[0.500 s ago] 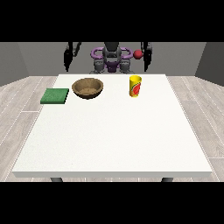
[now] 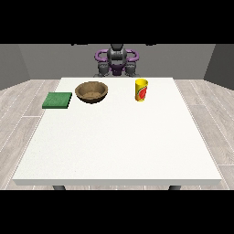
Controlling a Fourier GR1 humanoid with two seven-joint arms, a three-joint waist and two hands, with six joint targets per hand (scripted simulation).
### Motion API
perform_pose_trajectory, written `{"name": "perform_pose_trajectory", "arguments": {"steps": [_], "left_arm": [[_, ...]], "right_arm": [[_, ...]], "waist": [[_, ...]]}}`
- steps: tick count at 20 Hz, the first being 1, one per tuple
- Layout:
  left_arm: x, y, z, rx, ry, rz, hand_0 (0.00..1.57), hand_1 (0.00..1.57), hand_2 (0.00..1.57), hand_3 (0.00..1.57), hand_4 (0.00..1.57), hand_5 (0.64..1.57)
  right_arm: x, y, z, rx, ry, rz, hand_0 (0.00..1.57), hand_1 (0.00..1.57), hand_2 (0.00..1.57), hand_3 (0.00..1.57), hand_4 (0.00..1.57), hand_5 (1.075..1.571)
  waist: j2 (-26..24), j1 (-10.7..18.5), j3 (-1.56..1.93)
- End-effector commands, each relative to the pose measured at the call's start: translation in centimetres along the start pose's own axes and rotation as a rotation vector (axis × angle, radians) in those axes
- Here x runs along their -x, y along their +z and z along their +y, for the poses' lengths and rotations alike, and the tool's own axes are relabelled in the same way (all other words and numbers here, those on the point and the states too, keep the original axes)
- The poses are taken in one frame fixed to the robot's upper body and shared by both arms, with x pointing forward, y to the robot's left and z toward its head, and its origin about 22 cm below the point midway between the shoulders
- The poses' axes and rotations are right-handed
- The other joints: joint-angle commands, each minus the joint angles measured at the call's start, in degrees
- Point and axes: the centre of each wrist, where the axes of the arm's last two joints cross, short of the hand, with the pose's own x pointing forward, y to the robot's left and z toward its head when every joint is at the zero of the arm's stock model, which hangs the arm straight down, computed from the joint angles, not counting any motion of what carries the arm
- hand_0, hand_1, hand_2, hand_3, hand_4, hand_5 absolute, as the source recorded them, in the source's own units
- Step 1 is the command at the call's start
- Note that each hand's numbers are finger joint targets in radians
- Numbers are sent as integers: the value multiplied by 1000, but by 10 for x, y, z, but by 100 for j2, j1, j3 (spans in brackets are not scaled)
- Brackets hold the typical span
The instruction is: Pick the cup and pour the ball into the bowl, then pick the bowl and place it on the pad
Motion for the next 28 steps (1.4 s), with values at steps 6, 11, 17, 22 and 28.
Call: {"name": "perform_pose_trajectory", "arguments": {"steps": [6, 11, 17, 22, 28], "left_arm": [[-38, 33, 12, -49, 57, -2, 0, 0, 0, 0, 0, 1553], [-31, 41, -13, -25, 40, -132, 0, 0, 0, 0, 0, 1546], [-5, 10, -18, -16, -9, -294, 0, 0, 0, 0, 0, 1524], [16, -9, -20, -14, -62, -409, 0, 0, 0, 0, 0, 1501], [20, -42, -24, -78, -139, -462, 0, 0, 0, 0, 0, 1494]], "right_arm": [[-32, 52, -2, -25, -131, 10, 0, 0, 0, 0, 517, 1569], [-44, 57, -19, -7, -124, -92, 0, 0, 0, 0, 471, 1570], [-19, 28, -17, -21, -127, -249, 0, 0, 0, 0, 382, 1571], [2, 14, -46, -35, -107, -353, 0, 0, 0, 0, 349, 1571], [13, 9, -73, -88, -107, -349, 0, 0, 0, 0, 283, 1571]], "waist": [[-33, -205, -22], [733, -90, -23], [1782, -115, -23], [2461, -191, -22], [2612, -456, -22]]}}
